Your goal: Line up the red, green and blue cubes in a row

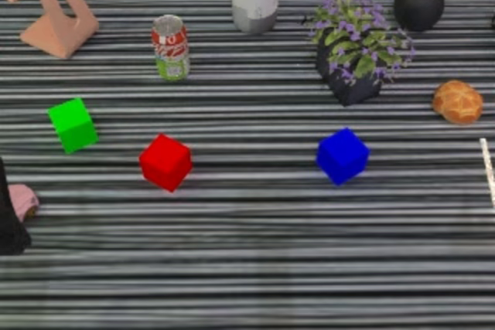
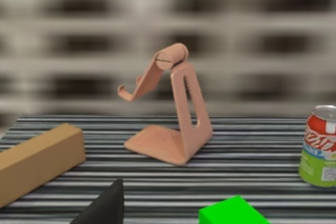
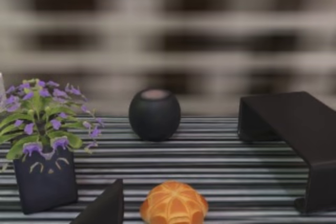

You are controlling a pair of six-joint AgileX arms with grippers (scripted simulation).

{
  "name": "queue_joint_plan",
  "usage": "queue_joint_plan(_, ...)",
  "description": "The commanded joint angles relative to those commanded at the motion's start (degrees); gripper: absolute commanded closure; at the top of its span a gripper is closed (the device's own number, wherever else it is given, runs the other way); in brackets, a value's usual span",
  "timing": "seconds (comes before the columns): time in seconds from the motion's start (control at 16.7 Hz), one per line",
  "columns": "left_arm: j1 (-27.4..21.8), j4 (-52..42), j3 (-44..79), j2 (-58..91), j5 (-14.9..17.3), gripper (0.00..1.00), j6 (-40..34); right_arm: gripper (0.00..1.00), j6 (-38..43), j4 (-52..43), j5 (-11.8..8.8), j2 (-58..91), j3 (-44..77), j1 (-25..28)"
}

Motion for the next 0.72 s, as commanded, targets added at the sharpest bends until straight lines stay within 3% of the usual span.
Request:
queue_joint_plan(0.36,-1.5,-3.8,5.9,5.8,0.2,0.0,0.5,0.0,0.0,0.0,0.0,0.0,0.0,0.0)
queue_joint_plan(0.72,-6.6,-18.8,29.2,32.8,0.1,0.0,2.6,0.0,0.0,0.0,0.0,0.0,0.0,0.0)
